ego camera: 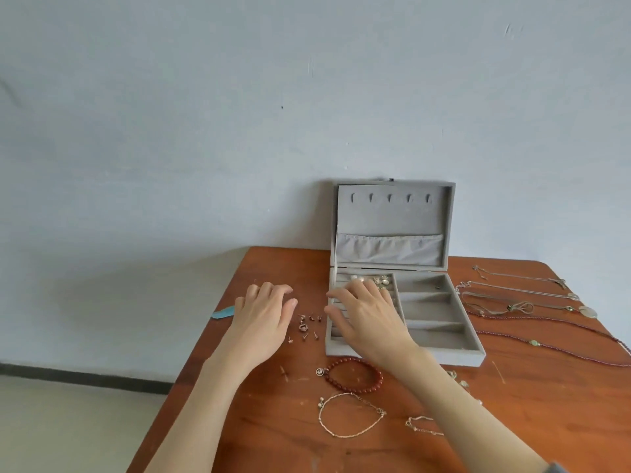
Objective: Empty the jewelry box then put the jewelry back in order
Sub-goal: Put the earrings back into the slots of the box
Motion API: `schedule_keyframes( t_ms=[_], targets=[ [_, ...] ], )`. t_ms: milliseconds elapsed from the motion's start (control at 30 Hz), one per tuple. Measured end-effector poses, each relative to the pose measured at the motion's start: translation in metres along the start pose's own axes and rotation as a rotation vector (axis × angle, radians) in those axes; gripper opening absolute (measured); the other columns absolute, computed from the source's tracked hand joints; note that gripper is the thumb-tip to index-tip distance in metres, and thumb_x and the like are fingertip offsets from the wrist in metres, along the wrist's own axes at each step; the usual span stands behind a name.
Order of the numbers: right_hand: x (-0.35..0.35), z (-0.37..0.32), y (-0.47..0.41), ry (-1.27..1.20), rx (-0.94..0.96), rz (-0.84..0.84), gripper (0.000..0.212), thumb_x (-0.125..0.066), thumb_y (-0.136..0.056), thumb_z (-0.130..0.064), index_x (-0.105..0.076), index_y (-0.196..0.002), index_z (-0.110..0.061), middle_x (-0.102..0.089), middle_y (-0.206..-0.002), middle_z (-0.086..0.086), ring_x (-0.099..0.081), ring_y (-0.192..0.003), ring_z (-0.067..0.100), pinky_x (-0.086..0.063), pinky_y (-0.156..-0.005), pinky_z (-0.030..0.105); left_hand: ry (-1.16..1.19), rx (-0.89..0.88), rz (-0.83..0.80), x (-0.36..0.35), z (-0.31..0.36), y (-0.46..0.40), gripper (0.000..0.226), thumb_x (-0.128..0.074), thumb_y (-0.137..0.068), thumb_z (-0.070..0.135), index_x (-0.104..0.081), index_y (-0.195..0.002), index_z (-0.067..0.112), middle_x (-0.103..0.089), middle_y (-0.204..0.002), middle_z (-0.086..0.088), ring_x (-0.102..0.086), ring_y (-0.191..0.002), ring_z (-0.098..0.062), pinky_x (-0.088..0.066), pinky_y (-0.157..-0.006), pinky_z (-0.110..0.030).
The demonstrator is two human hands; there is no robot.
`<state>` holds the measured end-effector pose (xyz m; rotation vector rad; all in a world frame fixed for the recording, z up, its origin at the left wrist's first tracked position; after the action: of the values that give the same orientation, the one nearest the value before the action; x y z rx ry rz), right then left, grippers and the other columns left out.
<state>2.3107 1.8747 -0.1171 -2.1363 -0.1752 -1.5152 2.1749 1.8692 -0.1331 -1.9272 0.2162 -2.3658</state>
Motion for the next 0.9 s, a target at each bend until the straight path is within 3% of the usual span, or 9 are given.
schedule_keyframes(
  t_ms=[233,400,733,900],
  targets=[
    [-0.013,-0.017,-0.012,-0.016,-0.041,-0.071,0.027,-0.048,-0.093,-0.029,-0.069,-0.108,-0.022,-0.055,-0.109,0.004,-0.043,-0.111,0.025,-0.033,-0.097,0.037,0.011,-0.035,-0.002,-0.014,-0.012,0.002,0.035,-0.034,-0.099,0.032,-0.042,-0.132,0.029,-0.043,-0.129,0.006,-0.032,-0.121,-0.017,-0.028,-0.096,-0.032],
    [-0.031,-0.032,-0.025,0.06,-0.065,-0.125,0.03,-0.045,-0.091,-0.033,-0.069,-0.108,-0.025,-0.052,-0.114,0.002,-0.039,-0.112,0.024,-0.024,-0.098,0.037,0.017,-0.024,0.031,-0.015,-0.017,-0.002,0.033,-0.042,-0.095,0.039,-0.053,-0.125,0.031,-0.047,-0.124,0.007,-0.033,-0.118,-0.016,-0.027,-0.092,-0.031],
    [-0.045,-0.035,-0.032,0.108,-0.092,-0.136,0.027,-0.048,-0.09,-0.027,-0.067,-0.107,-0.019,-0.054,-0.115,0.001,-0.039,-0.115,0.022,-0.023,-0.095,0.037,0.031,-0.031,0.071,-0.012,-0.016,-0.007,0.026,-0.052,-0.091,0.038,-0.063,-0.112,0.026,-0.053,-0.118,0.009,-0.034,-0.116,-0.015,-0.026,-0.089,-0.029],
    [-0.034,-0.033,-0.029,-0.013,-0.084,-0.055,0.023,-0.046,-0.092,-0.027,-0.064,-0.105,-0.018,-0.052,-0.114,-0.001,-0.041,-0.112,0.019,-0.025,-0.094,0.034,0.292,0.048,0.125,0.007,-0.019,0.001,0.017,-0.058,-0.089,0.029,-0.064,-0.102,0.021,-0.05,-0.097,0.008,-0.039,-0.101,-0.009,-0.032,-0.086,-0.024]
  ],
)
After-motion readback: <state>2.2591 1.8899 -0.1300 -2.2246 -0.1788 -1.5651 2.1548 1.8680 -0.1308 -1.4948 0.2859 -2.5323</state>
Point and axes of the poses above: each hand's wrist, its own y-axis away from the middle knuckle, its own x-axis out of the back of the hand, z = x × y, the point moved 10 cm from there along -y, towards the middle knuckle
